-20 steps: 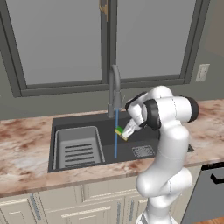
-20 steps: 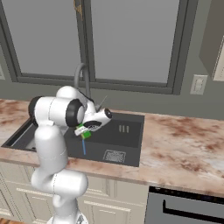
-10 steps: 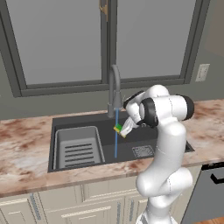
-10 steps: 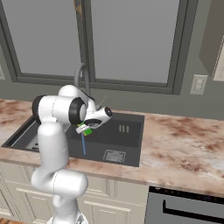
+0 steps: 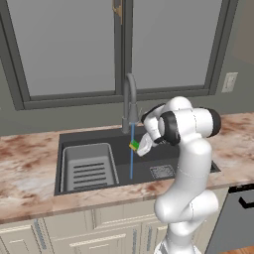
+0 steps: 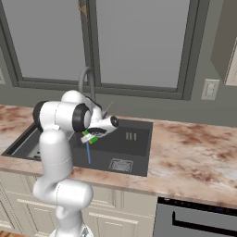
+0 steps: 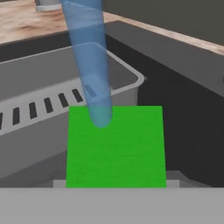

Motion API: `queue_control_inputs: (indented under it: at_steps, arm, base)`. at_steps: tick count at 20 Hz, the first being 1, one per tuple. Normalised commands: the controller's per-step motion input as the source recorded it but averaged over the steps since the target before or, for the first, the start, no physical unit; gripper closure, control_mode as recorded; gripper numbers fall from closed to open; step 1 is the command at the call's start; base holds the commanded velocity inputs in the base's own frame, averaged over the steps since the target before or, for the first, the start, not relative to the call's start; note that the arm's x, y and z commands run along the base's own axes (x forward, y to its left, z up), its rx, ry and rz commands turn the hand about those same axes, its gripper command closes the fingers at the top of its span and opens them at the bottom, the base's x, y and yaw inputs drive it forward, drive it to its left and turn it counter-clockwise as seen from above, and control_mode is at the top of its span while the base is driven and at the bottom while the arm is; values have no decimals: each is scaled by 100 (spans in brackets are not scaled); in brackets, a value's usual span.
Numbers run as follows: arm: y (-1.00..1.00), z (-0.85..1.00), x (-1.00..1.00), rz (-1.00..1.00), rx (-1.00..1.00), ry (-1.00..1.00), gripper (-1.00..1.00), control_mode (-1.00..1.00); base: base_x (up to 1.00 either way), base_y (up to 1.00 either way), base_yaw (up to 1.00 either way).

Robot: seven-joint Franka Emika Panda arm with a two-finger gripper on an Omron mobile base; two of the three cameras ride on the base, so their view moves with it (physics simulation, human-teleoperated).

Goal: Soak the sponge with water for a few seconds and then drop it inside the sink.

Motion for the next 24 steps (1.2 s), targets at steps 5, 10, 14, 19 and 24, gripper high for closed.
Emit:
queue_control_inputs:
  at_steps: [5, 10, 14, 19, 24]
  arm:
    - [1, 0, 0, 0, 0, 0, 100, -100]
    - [3, 0, 0, 0, 0, 0, 100, -100]
    - [0, 0, 0, 0, 0, 0, 100, -100]
    - [0, 0, 0, 0, 0, 0, 100, -100]
    - [-22, 9, -13, 0, 0, 0, 100, -100]
  base:
    - [0, 0, 0]
    - [0, 0, 0]
    - [0, 0, 0]
    - [0, 0, 0]
    - [0, 0, 0]
